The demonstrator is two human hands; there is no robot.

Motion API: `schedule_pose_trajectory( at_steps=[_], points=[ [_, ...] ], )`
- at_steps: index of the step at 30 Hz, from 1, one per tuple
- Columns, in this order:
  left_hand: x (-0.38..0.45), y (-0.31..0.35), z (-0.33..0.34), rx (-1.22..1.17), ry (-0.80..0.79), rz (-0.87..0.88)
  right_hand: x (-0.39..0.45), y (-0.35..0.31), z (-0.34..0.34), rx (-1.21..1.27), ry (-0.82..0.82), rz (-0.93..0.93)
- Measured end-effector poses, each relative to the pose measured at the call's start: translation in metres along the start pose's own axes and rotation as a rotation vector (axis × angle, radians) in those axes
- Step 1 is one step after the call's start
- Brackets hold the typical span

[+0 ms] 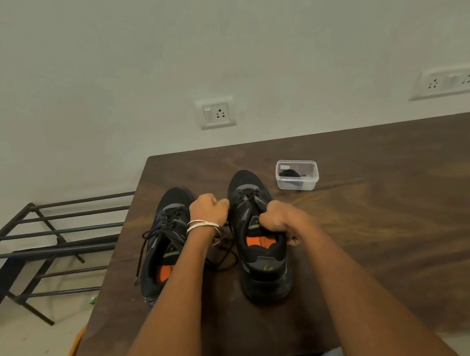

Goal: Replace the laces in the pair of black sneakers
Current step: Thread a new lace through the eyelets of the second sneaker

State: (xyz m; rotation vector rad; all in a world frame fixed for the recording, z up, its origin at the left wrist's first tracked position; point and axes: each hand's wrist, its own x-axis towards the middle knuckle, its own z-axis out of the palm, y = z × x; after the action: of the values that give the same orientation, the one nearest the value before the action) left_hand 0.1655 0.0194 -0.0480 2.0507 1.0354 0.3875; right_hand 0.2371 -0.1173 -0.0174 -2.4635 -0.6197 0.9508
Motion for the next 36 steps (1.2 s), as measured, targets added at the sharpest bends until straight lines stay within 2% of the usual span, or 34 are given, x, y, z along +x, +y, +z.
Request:
schedule_pose_trajectory(
  at_steps=[4, 7, 10, 13, 14, 16, 20, 26, 36],
  points=[
    [-0.002, 0.002, -0.005, 0.182, -0.03, -0.043, -0.005, -0.003, -0.006, -0.044, -0.038, 0.008],
    [-0.003, 0.01, -0.011, 0.332, -0.04, -0.041, -0.009, -0.006, -0.019, -0.136, -0.049, -0.06],
    [-0.006, 0.023, -0.019, 0.425, -0.021, 0.046, 0.0, -0.008, -0.03, -0.047, 0.094, -0.18],
    [-0.017, 0.037, -0.017, 0.376, -0.231, 0.072, 0.01, -0.01, -0.03, 0.055, 0.355, -0.328],
    [-0.022, 0.038, -0.012, 0.403, -0.304, 0.068, 0.011, -0.011, -0.028, 0.057, 0.4, -0.369],
    [-0.031, 0.038, 0.0, 0.491, -0.351, 0.078, 0.014, -0.012, -0.02, -0.006, 0.422, -0.42],
    [-0.033, 0.03, 0.013, 0.489, -0.209, 0.082, 0.026, -0.01, -0.003, -0.242, 0.376, -0.421],
    [-0.031, 0.022, 0.014, 0.396, -0.133, 0.08, 0.036, -0.012, 0.005, -0.324, 0.457, -0.426],
    [-0.029, 0.017, 0.015, 0.43, -0.167, 0.14, 0.042, -0.022, 0.018, -0.485, 0.616, -0.351]
  ],
)
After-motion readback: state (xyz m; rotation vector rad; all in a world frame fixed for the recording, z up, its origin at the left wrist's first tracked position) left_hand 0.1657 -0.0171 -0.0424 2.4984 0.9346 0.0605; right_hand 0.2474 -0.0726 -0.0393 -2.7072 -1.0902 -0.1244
